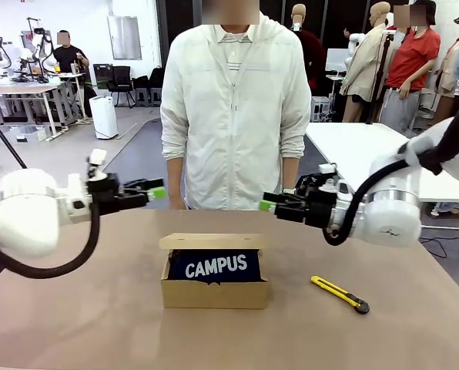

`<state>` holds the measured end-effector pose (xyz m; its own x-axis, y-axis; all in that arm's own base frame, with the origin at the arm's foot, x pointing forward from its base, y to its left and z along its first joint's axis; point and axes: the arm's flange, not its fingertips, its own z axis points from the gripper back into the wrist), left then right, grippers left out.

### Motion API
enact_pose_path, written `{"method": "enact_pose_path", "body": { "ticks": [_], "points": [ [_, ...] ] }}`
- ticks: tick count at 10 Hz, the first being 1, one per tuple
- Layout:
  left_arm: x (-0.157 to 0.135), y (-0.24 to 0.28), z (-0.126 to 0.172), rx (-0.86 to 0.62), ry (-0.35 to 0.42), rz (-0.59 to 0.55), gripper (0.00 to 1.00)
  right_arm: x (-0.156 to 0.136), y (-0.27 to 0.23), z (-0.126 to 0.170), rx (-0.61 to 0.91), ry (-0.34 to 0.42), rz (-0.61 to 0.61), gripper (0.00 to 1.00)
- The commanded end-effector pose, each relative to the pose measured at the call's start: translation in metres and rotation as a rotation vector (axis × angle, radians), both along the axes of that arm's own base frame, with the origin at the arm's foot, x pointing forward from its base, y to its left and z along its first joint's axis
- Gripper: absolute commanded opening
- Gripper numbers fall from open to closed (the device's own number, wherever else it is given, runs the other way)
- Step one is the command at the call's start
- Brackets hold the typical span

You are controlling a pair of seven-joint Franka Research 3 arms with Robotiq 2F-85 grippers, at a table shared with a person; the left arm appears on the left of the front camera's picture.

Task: Pack the items into the box.
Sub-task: Close the Mailer Box.

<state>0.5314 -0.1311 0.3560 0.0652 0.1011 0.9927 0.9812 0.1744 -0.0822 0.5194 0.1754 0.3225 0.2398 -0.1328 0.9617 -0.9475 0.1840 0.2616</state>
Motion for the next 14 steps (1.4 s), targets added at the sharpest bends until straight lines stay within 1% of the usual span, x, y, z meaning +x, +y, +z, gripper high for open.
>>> {"method": "enact_pose_path", "body": {
  "ticks": [1,2,3,4,5,7,8,10,11,12,14],
  "points": [
    [0.015,-0.013,-0.015,0.164,-0.018,-0.096,1.00,-0.004,0.020,-0.001,-0.160,-0.060,0.065,1.00],
    [0.014,-0.027,-0.022,0.271,0.007,-0.183,1.00,-0.010,0.029,-0.006,-0.252,-0.077,0.156,1.00],
    [0.010,-0.039,-0.029,0.347,-0.010,-0.272,1.00,-0.014,0.038,-0.011,-0.350,-0.058,0.185,1.00],
    [0.005,-0.051,-0.039,0.414,-0.022,-0.356,1.00,-0.018,0.046,-0.016,-0.426,-0.076,0.203,1.00],
    [0.001,-0.055,-0.045,0.436,-0.013,-0.435,1.00,-0.019,0.051,-0.022,-0.447,-0.074,0.219,1.00],
    [-0.008,-0.061,-0.059,0.564,0.034,-0.455,1.00,-0.028,0.053,-0.034,-0.499,-0.035,0.239,1.00],
    [-0.012,-0.058,-0.063,0.595,0.042,-0.447,1.00,-0.029,0.054,-0.040,-0.533,0.000,0.227,1.00],
    [-0.005,-0.059,-0.076,0.628,0.115,-0.411,1.00,-0.027,0.053,-0.054,-0.574,0.068,0.188,1.00],
    [-0.002,-0.060,-0.079,0.620,0.126,-0.426,1.00,-0.027,0.053,-0.057,-0.587,0.086,0.191,1.00],
    [0.002,-0.059,-0.078,0.600,0.128,-0.420,1.00,-0.026,0.051,-0.055,-0.575,0.080,0.183,1.00],
    [0.007,-0.054,-0.069,0.542,0.108,-0.395,1.00,-0.021,0.044,-0.043,-0.531,0.027,0.184,1.00]
  ]
}}
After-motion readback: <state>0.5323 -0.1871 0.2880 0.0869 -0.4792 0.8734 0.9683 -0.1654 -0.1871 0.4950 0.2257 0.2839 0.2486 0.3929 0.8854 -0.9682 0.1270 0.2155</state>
